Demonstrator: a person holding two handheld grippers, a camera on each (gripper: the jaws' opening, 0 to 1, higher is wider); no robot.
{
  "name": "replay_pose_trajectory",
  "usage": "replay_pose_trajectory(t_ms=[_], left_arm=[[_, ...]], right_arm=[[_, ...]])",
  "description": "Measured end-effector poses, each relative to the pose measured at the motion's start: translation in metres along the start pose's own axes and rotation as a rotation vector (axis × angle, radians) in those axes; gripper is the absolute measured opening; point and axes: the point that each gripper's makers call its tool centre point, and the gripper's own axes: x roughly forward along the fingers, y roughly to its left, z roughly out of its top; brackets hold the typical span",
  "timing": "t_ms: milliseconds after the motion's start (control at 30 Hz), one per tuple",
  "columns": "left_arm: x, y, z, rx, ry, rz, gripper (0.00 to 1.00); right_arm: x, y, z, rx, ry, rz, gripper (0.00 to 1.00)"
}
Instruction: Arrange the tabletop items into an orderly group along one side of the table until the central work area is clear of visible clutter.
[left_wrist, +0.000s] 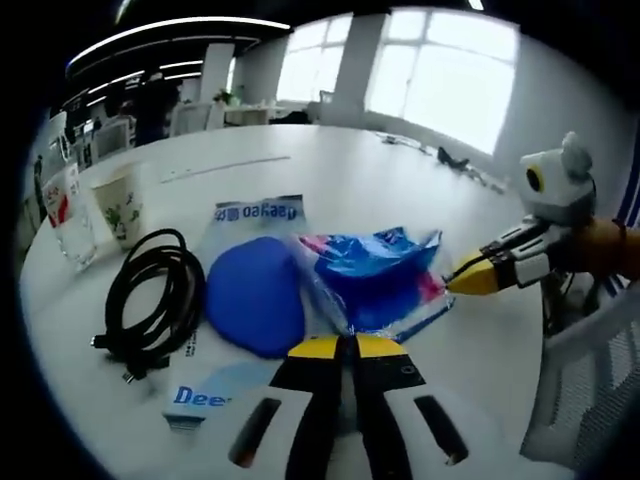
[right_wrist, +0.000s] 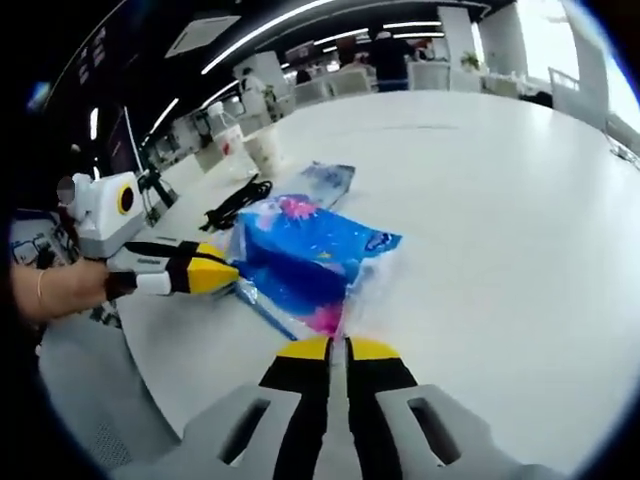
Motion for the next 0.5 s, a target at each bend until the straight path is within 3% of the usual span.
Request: replay_pose_trajectory(t_ms=[333, 500], left_arm=[[-0.001, -0.01, 0.003, -0.01, 0.017, -0.006, 0.01], [0.001, -0.01, 0.013, -0.012, 0.017, -0.016, 0.01]], right_arm=[[-0.009, -0.006, 0.007, 0.01, -0.021, -0.019, 0.0], [-0.012, -0.009, 0.012, -0.023, -0.02, -0.023, 0.0]])
